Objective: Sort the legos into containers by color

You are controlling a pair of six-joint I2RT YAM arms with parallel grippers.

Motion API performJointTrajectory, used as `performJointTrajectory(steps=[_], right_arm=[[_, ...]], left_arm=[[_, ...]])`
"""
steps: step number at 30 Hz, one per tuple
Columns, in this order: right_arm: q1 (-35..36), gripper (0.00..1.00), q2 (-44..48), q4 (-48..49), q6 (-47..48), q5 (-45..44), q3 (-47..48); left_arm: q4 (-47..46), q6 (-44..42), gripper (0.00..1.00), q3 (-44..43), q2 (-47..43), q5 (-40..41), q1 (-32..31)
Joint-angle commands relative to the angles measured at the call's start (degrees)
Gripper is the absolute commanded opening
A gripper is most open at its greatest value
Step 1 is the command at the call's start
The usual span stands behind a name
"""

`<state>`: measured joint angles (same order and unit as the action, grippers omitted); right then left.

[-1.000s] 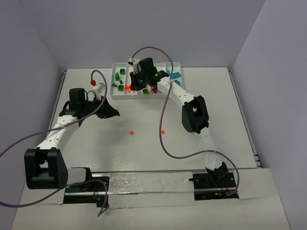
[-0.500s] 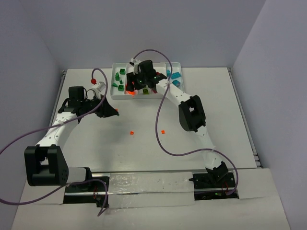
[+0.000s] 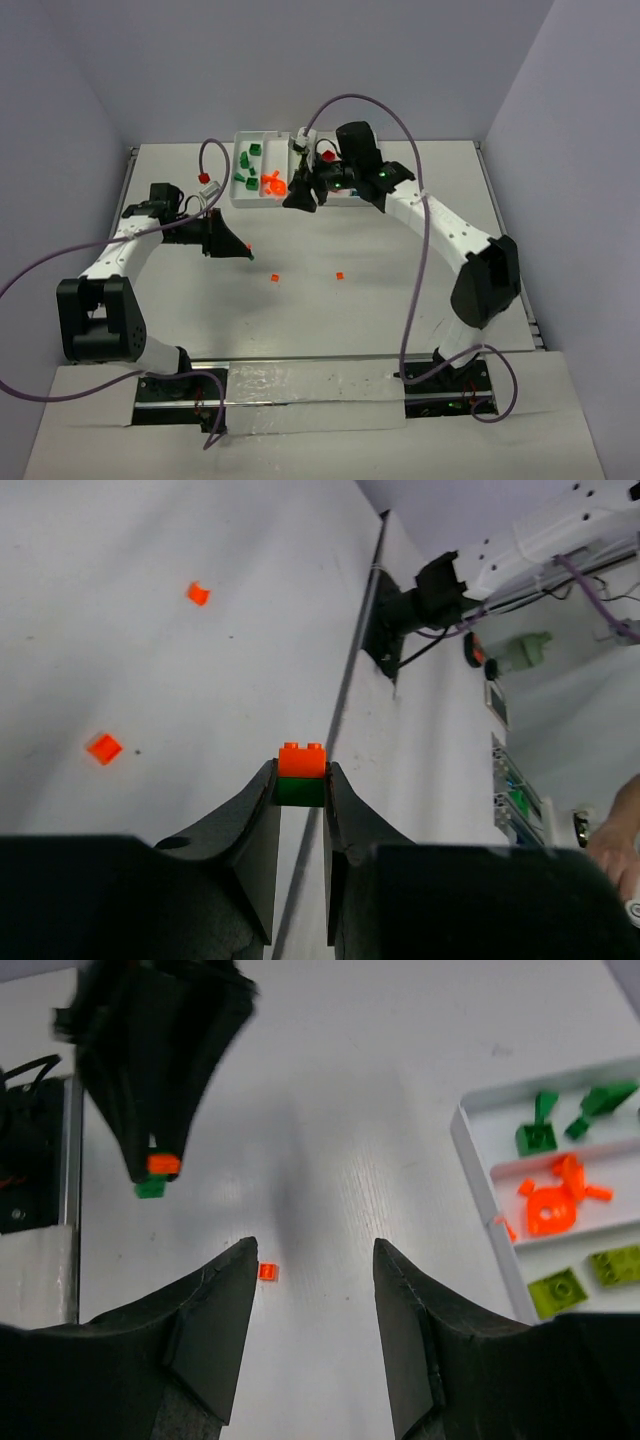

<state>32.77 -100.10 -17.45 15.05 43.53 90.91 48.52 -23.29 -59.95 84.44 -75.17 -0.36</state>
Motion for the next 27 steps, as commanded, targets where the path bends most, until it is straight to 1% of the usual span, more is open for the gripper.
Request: performJointTrajectory(steps=[1,3,5,9,11,15,20,24,27], right_arm=[[5.5,0.57,6.0,-9.0,16.5,1.8,-3.8],[8.6,0.57,8.2,-12.3,20.7,-3.2,-4.9],[10.2,0.56,9.8,-15.9,23.5,-4.7,-5.4],[12.0,0.54,11.9,-20.7,26.2,-5.0,-4.4],[13.2,0.53,11.8,-22.8,26.6,-3.9,-2.7],[16.8,0.51,11.0,-26.1,27.1,-0.6,0.1],[20.1,0.48,10.4,-29.0,28.2,0.8,2.2],[22.9,0.46,10.7,-30.5,28.8,-1.0,3.4],[24.9,0.45,11.0,-29.8,28.5,-4.3,3.2]], left_arm=[[2.8,0.5,0.0,1.2,-1.0,-11.3,0.2],[-2.4,6.4,0.0,5.4,-3.0,-14.5,0.2],[-6.7,11.3,0.0,7.6,-4.4,-15.9,0.1],[-8.7,13.7,0.0,10.8,-8.3,-19.4,-2.3],[-11.5,16.6,0.0,12.6,-11.0,-21.5,-4.0],[-13.4,17.2,0.0,14.3,-16.5,-21.9,-8.0],[-13.3,17.6,0.0,15.3,-19.5,-21.9,-10.7],[-13.4,18.0,0.0,16.0,-20.8,-21.9,-12.1],[-13.4,19.1,0.0,15.8,-19.8,-22.0,-12.3]])
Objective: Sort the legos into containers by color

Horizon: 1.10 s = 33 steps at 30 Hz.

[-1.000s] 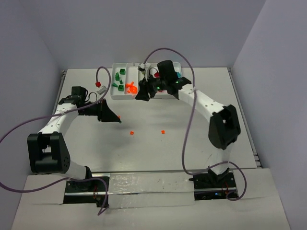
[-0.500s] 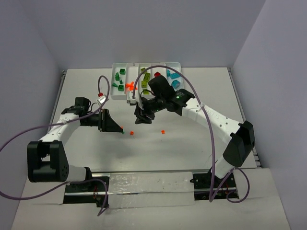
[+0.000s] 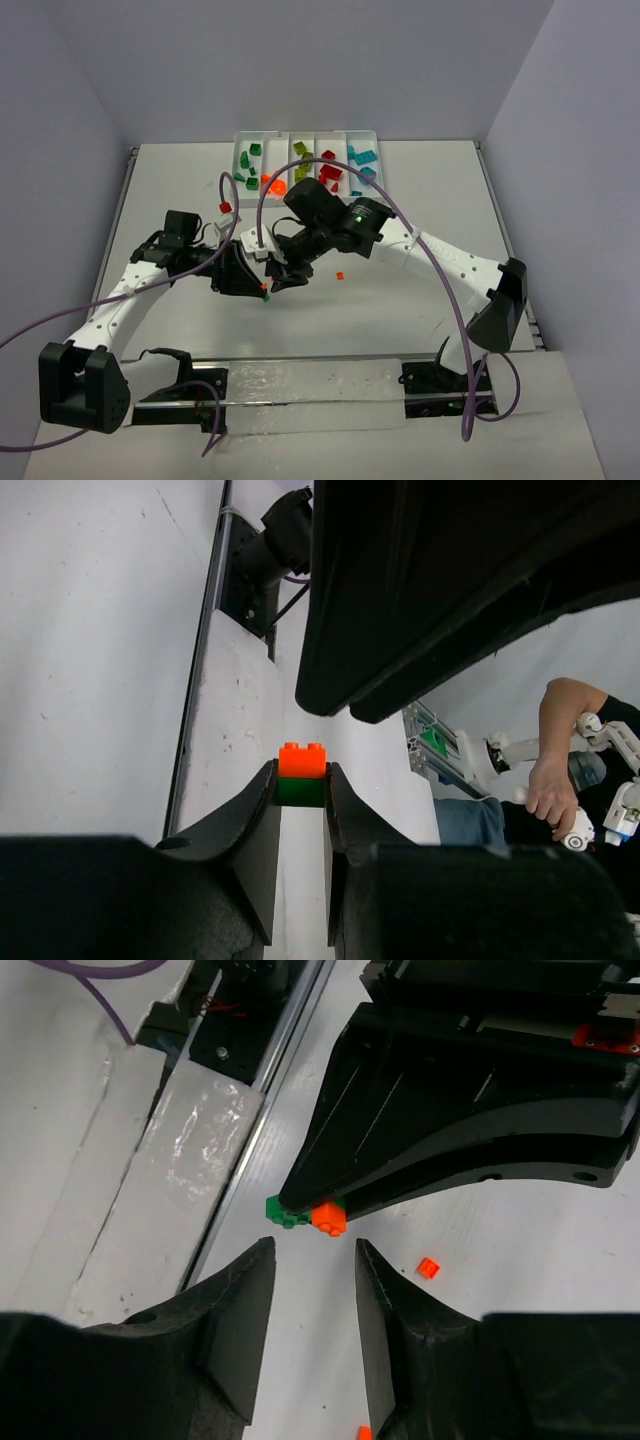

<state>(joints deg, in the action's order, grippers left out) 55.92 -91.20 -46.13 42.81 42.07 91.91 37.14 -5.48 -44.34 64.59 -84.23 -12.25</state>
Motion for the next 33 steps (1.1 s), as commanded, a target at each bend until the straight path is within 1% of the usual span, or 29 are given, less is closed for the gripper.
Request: performJointTrajectory(steps=[1,4,9,22,33], right_arm=[[2.3,0.44,2.2,-0.7,0.8,-4.9,1.8],[3.6,0.41,2.3,2.0,1.0,-9.6,0.0],[3.8,0.4,1.6,5.2,1.4,-12.9,-1.7],[3.9,0.4,1.4,4.2,2.2,-11.0,-1.8],[4.8,0.4,2.4,3.4,3.2,-11.9,-4.7]], left_arm=[[-2.0,1.6,0.0,0.0,0.5,-13.0,-0.5],[-1.9,3.1,0.0,-0.7,1.9,-13.0,-0.6],[-1.9,4.0,0.0,-1.0,2.2,-13.0,-2.4],[-1.8,4.4,0.0,-1.4,2.2,-13.0,-2.9],[-1.8,4.3,0.0,-1.4,2.1,-13.0,-2.9]])
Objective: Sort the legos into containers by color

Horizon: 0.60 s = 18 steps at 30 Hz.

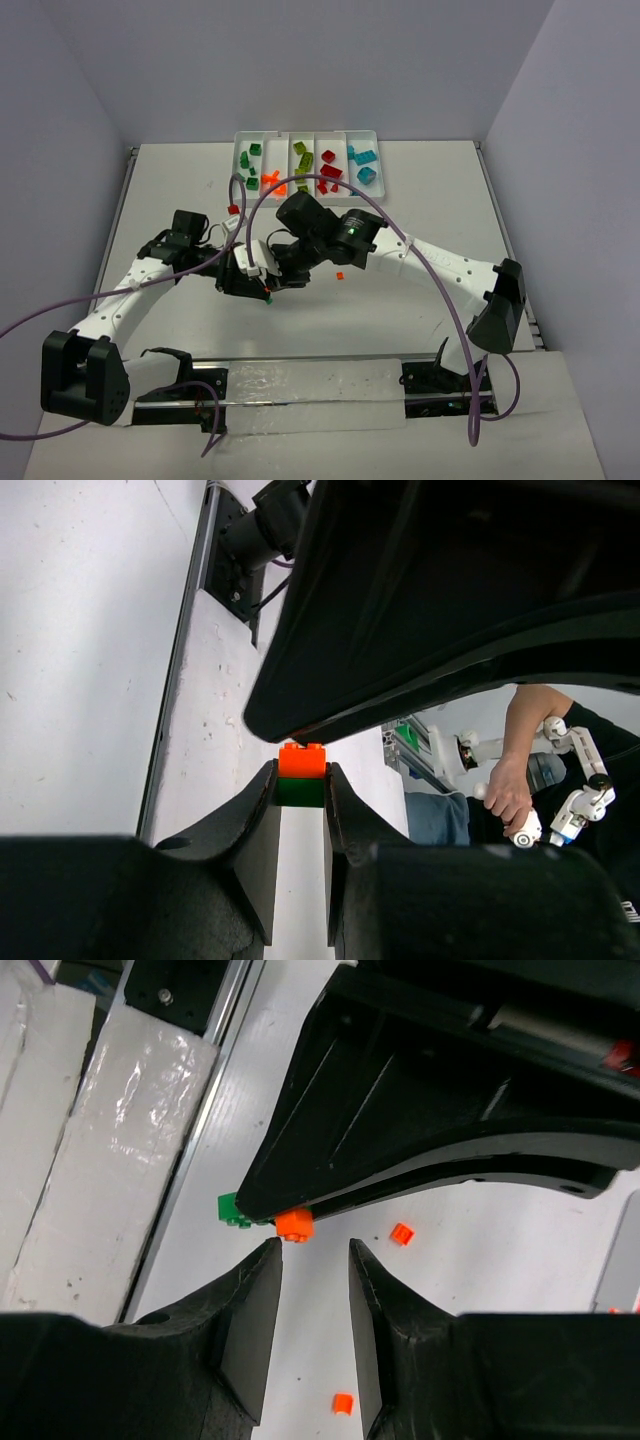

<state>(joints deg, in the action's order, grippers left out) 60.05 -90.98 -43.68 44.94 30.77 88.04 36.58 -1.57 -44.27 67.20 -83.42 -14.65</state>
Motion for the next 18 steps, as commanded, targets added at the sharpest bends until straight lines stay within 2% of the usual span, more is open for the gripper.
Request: performJointTrajectory(steps=[1,18], right_arm=[[0.7,0.4,2.3,1.0,1.0,-0.7,-1.0],[2.3,0.4,1.0,2.3,-0.9,-2.9,2.0]], left_arm=[[-1.2,0.3,0.0,-1.4,-0.5,-13.8,-0.4],[-1.1,0.2,0.0,-2.3,2.5,-13.7,-0.4]])
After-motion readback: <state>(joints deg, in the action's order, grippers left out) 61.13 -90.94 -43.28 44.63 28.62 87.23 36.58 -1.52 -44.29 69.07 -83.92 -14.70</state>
